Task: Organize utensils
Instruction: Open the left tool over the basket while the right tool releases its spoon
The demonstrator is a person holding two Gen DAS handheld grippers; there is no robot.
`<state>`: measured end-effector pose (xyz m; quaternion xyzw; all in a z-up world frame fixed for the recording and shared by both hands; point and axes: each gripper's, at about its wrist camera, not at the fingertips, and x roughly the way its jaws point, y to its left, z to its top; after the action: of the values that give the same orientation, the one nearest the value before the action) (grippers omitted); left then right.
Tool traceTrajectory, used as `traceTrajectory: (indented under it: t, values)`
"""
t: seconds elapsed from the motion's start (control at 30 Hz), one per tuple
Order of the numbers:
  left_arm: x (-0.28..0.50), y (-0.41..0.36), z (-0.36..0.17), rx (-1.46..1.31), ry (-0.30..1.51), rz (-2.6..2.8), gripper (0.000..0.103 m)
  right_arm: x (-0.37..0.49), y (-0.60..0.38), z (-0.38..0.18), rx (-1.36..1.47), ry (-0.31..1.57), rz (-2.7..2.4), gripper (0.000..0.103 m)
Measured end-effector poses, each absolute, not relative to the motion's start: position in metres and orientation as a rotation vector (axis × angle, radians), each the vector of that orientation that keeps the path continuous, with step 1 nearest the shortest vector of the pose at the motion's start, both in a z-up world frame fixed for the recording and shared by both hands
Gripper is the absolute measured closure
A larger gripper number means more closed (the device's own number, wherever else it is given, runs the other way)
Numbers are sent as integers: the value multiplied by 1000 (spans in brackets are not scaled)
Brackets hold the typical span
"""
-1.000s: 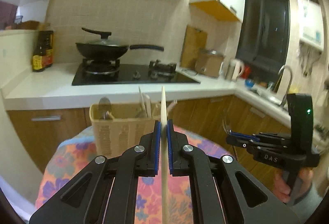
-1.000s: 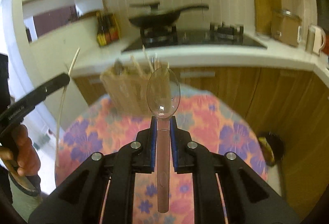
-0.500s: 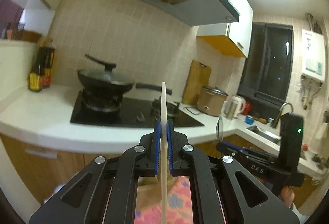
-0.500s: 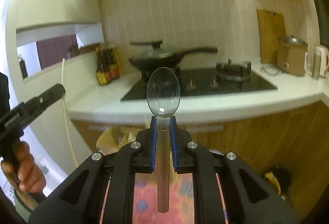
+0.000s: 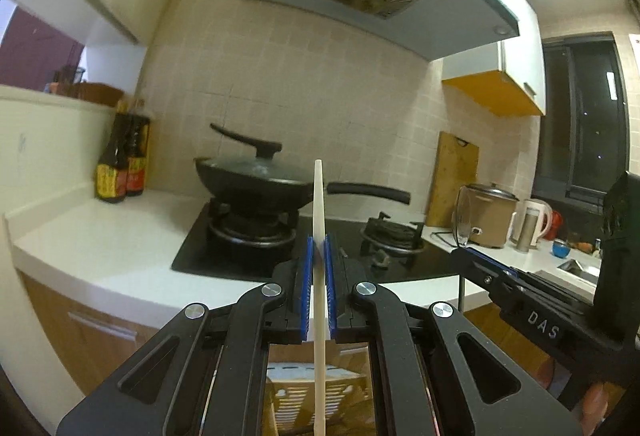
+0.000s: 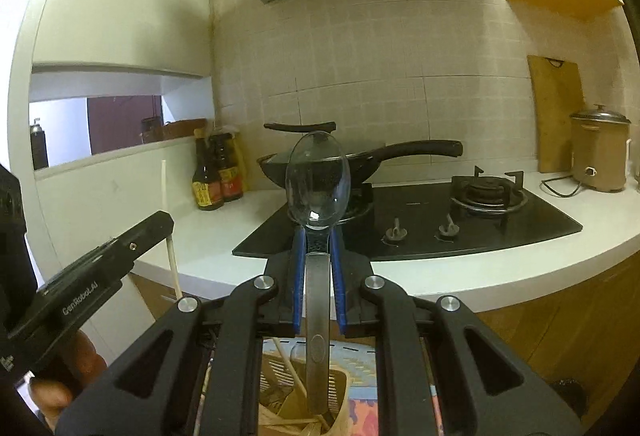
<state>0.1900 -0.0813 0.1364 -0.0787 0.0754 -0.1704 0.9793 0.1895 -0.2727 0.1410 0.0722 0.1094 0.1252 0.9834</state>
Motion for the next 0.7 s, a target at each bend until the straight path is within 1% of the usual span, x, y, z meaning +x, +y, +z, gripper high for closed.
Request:
traceTrajectory:
  t: [0.17,0.27,0.53,0.6,0.63,0.67,0.7]
  values:
    - [208,-82,125,-134,178,-301,99,208,-267,124,177,263,320,93]
    - [216,-77,121,-165,198,-307,99,216,-265,119,171,286,327,93]
    - [211,-75,105,-143,257,-312,98,208,-271,104,196,334,354,93]
    - [207,-71,104,-170,288,-345,92,203,-271,101,180,366,354,93]
    - [205,-70,104,-173,292,-349,91,201,-270,100,166,384,353,92]
    - [203,-71,104,-166,294,-347,84,198,-271,99,156,398,354,92]
    - [200,-72,104,-152,298,-346,69,196,-271,99,152,415,363,86]
